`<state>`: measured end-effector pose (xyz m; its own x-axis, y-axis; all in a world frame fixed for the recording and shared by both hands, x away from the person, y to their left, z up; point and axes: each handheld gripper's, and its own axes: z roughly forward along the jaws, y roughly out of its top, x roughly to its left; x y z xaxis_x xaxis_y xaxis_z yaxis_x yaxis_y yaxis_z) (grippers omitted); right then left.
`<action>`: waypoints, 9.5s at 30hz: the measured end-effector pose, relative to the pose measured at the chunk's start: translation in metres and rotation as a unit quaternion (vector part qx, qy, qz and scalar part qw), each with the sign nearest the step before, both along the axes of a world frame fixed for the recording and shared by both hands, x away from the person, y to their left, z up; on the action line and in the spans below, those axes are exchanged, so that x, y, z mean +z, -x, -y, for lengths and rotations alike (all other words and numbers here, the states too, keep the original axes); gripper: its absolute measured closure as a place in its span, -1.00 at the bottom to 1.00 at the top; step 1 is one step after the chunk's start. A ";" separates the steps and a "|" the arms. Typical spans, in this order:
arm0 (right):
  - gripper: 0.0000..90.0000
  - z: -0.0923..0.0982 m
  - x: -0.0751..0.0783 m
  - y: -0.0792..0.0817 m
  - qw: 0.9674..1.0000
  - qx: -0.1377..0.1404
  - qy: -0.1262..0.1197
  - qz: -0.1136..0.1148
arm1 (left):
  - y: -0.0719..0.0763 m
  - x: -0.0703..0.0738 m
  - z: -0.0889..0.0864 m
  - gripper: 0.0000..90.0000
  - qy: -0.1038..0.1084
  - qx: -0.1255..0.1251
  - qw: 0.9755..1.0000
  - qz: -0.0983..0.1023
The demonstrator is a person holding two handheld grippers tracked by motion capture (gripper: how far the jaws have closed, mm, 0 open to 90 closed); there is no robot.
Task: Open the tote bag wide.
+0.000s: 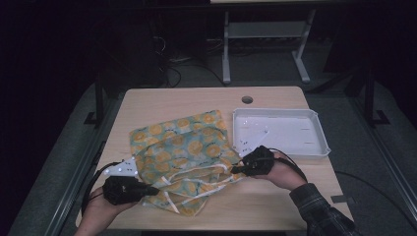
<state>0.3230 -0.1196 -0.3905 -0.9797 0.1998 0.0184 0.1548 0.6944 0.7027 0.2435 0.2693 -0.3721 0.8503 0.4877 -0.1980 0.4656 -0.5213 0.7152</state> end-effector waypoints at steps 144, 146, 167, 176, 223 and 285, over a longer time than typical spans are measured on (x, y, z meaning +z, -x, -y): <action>-0.13 0.004 -0.001 -0.039 0.991 -0.125 -0.015 -0.034 | -0.077 0.025 -0.006 0.10 0.000 0.075 0.997 0.022; -0.14 0.002 -0.002 -0.038 0.991 -0.124 -0.016 -0.040 | -0.082 0.024 0.005 0.11 -0.002 0.064 0.998 0.022; -0.15 -0.002 -0.018 -0.034 0.993 -0.109 0.008 -0.045 | -0.126 0.001 0.087 0.29 -0.016 0.001 1.000 -0.001; -0.15 -0.003 -0.020 -0.036 0.993 -0.106 0.009 -0.054 | -0.137 -0.013 0.099 0.48 -0.033 -0.010 0.999 -0.021; -0.16 0.000 -0.026 -0.037 0.994 -0.098 0.021 -0.051 | -0.190 0.024 -0.001 0.99 0.033 0.125 0.991 0.028; -0.08 -0.037 0.011 -0.066 0.993 -0.112 -0.019 -0.010 | -0.140 -0.024 -0.037 0.97 -0.066 0.159 0.985 -0.012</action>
<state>0.3888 -0.0826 -0.3799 -0.9098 0.4122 0.0492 0.3170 0.6135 0.7233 0.3838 0.3066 -0.3965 0.6467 0.7508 -0.1345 0.6365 -0.4339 0.6377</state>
